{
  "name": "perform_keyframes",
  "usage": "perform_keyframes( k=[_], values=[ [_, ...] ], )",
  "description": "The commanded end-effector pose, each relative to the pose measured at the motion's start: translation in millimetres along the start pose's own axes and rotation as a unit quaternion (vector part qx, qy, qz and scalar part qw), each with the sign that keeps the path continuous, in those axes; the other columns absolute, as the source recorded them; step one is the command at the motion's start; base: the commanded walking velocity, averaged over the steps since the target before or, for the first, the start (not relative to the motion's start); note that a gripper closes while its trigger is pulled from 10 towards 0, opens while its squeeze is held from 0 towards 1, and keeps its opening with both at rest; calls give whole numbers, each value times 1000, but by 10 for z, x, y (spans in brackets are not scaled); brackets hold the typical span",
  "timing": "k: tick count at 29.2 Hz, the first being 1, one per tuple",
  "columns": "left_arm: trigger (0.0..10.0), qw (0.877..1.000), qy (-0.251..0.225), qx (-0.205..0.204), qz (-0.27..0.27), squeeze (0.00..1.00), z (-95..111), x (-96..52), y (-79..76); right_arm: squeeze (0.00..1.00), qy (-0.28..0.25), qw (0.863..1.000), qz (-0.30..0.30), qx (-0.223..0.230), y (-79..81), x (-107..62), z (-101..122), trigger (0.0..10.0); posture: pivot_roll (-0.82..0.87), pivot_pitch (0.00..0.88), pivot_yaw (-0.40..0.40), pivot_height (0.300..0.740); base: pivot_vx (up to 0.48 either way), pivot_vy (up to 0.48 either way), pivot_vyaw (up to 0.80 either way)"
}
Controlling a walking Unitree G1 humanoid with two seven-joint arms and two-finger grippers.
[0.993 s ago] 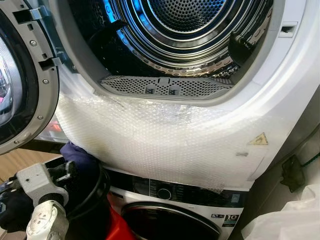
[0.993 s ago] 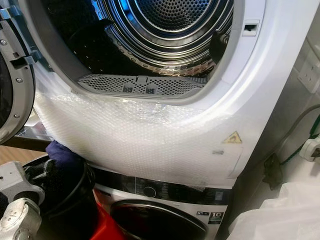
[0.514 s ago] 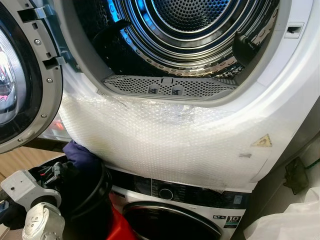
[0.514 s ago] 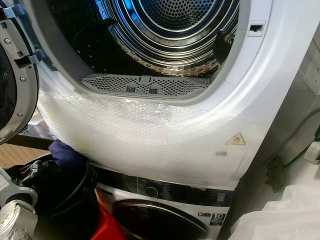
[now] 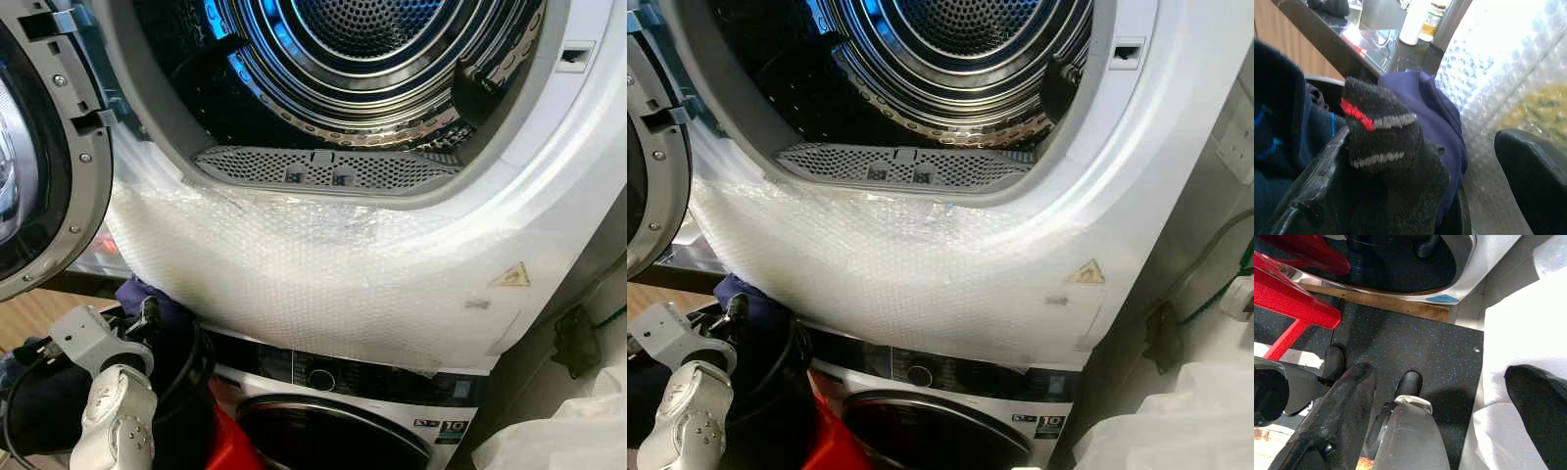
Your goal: Clothes washing
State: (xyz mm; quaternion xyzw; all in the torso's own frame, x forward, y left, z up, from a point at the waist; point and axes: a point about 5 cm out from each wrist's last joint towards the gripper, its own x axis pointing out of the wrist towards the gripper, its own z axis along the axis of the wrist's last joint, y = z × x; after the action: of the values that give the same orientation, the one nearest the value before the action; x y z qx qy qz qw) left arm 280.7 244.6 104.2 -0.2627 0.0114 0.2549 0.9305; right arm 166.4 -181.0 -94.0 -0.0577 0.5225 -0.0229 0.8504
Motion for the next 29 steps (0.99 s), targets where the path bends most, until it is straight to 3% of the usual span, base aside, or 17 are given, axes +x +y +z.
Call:
perform_keyframes(
  k=[1, 2, 3, 4, 5, 6, 13, 20, 29],
  values=[
    [6392, 1000, 18, 5, 13, 0, -96, -22, 53, 0, 10, 1000, 4, -2, 23, -3, -47, 10000, 164, 0, 81, 740, 0, 0, 0],
    [6392, 1000, 19, 6, 13, 0, -102, -26, 55, 0, 10, 1000, 4, -2, 20, -3, -48, 10000, 164, 0, 81, 740, 0, 0, 0],
    [4353, 1000, 20, 7, 14, 0, -118, -36, 68, 0, 10, 1000, 3, -2, 11, -2, -43, 10000, 163, 0, 80, 740, 0, 0, 0],
    [4353, 1000, 21, 7, 14, 0, -122, -38, 72, 0, 10, 1000, 3, -2, 10, -2, -41, 10000, 163, 0, 80, 740, 0, 0, 0],
    [824, 1000, 22, 9, 18, 0, -130, -44, 89, 0, 10, 1000, 2, -3, 5, -2, -40, 10000, 165, 0, 78, 740, 0, 0, 0],
    [0, 999, 23, 10, 23, 0, -139, -51, 109, 0, 10, 1000, 2, -7, -1, -2, -39, 10000, 168, 0, 74, 740, 0, 0, 0],
    [0, 999, 18, 2, 28, 0, -132, -58, 139, 0, 11, 1000, 7, -19, 42, -2, -36, 10000, 168, 0, 67, 740, 0, 0, 0],
    [0, 999, 19, 9, 36, 0, -153, -97, 192, 0, 10, 1000, 1, -26, -33, -1, -31, 10000, 156, 0, 67, 740, 0, 0, 0],
    [0, 999, 7, 15, 41, 0, -126, -91, 218, 0, 11, 1000, 3, -28, -18, -3, -55, 10000, 150, 0, 71, 740, 0, 0, 0]
  ],
)
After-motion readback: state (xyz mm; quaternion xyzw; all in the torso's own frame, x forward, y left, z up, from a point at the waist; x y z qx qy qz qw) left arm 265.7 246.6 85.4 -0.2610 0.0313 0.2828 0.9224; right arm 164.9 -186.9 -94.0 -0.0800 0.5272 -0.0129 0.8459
